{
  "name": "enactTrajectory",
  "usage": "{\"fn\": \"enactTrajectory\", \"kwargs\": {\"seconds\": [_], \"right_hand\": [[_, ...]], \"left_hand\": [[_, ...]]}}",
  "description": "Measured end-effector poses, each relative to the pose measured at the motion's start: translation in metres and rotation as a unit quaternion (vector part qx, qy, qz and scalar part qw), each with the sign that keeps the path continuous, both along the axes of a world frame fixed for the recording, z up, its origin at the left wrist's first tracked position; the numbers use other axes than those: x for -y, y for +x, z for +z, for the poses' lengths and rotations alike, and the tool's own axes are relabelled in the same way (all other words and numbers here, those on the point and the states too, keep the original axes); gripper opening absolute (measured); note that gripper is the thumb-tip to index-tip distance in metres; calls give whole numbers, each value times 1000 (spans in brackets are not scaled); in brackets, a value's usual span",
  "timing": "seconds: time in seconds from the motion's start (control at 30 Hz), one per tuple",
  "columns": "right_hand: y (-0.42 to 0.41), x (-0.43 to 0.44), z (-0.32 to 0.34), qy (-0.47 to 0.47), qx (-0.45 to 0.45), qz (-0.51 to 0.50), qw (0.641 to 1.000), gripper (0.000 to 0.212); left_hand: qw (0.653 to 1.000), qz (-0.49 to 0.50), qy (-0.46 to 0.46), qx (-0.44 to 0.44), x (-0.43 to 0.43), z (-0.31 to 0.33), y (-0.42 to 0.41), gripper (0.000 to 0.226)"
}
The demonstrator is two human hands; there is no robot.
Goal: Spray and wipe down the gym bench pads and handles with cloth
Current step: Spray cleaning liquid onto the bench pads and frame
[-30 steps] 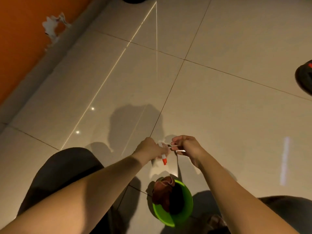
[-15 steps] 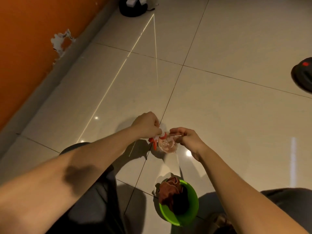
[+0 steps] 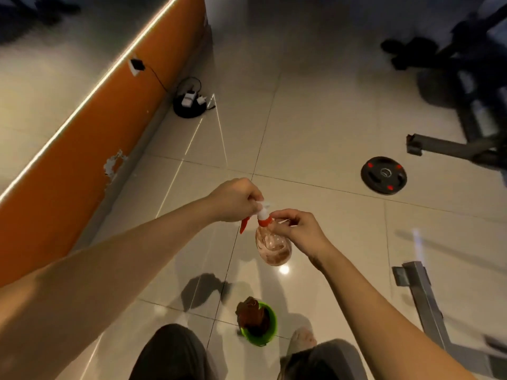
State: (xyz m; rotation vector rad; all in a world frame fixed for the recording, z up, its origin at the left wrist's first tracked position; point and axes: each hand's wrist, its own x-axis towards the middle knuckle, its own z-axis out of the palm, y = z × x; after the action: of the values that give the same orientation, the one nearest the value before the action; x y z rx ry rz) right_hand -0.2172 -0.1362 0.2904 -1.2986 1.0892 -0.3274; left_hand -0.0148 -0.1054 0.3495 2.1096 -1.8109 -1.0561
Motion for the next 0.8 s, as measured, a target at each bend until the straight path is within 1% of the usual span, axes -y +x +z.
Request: {"fn": "enactTrajectory", "kwargs": {"seconds": [0.13,0.23,0.37,0.5,0.53,0.6,0.67,0.73,0.77,0.8], "right_hand": [[-20,-8,111,-27,21,-30,999,22],[-36,-25,173,-44,38,-49,997,15],[-59,-57,227,-94,35,-125,987,11],[-84,-94,261,-110,39,-243,963,24],[-90,-103,268,-114,40,-275,954,24],[-105,-118,278,-118,45,-338,933,17],[-124,-132,286,-122,51,-392,911,12],[-148,-144,293,-131,49,-446,884,13],[-161,-149,296,-134,43,-472,870,14],[-174,-152,297,-134,40,-496,857,16]], "left_hand": [[996,-70,-21,-41,7,116,-18,16],[988,-133,-43,-64,12,183,-34,12],[970,-217,-68,-90,11,238,-63,14],[949,-274,-94,-121,0,274,-105,11],[947,-277,-102,-128,-4,282,-116,15],[948,-256,-132,-138,-10,289,-136,26],[953,-194,-156,-174,-15,288,-154,35],[955,-120,-151,-224,-22,280,-173,30],[959,-96,-137,-229,-25,274,-182,23],[963,-94,-114,-224,-29,268,-192,18]]}}
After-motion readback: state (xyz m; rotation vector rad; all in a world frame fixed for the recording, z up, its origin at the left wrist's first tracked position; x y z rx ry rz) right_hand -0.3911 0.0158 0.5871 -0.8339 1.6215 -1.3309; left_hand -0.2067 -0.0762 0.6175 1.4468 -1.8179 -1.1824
